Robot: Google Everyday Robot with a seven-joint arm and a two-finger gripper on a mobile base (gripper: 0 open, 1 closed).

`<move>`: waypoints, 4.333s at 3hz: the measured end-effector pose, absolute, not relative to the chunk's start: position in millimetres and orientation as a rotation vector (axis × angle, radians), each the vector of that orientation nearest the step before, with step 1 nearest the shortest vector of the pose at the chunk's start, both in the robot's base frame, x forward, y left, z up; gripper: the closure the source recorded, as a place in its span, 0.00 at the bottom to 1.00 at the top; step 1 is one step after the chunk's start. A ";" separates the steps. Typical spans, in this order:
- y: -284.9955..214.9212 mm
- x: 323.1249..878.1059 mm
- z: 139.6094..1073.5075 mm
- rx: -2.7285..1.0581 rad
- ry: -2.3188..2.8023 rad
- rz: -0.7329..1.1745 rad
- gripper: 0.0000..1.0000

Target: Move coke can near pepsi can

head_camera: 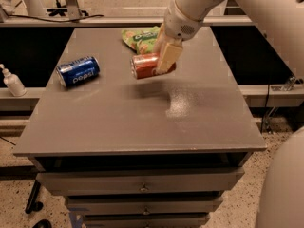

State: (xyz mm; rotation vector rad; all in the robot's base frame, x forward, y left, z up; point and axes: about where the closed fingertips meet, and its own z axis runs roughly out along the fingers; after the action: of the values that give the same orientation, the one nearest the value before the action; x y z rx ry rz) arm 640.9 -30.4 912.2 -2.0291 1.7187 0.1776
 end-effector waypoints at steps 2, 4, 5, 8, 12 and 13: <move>18.4 644.5 891.5 -1.873 1.841 0.197 1.00; 28.8 655.2 893.6 -1.839 1.849 0.204 1.00; 45.4 670.7 890.8 -1.813 1.864 0.219 1.00; 70.7 682.8 865.9 -1.801 1.914 0.269 0.82; 71.4 682.0 861.9 -1.804 1.919 0.274 0.00; 71.0 681.7 861.9 -1.804 1.920 0.274 0.00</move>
Offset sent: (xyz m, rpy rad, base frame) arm 0.0058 0.0722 -0.0338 0.0734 0.0210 -0.2119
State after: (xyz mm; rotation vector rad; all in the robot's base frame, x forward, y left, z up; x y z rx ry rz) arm 681.7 71.0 861.9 -1.8040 1.9197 0.2737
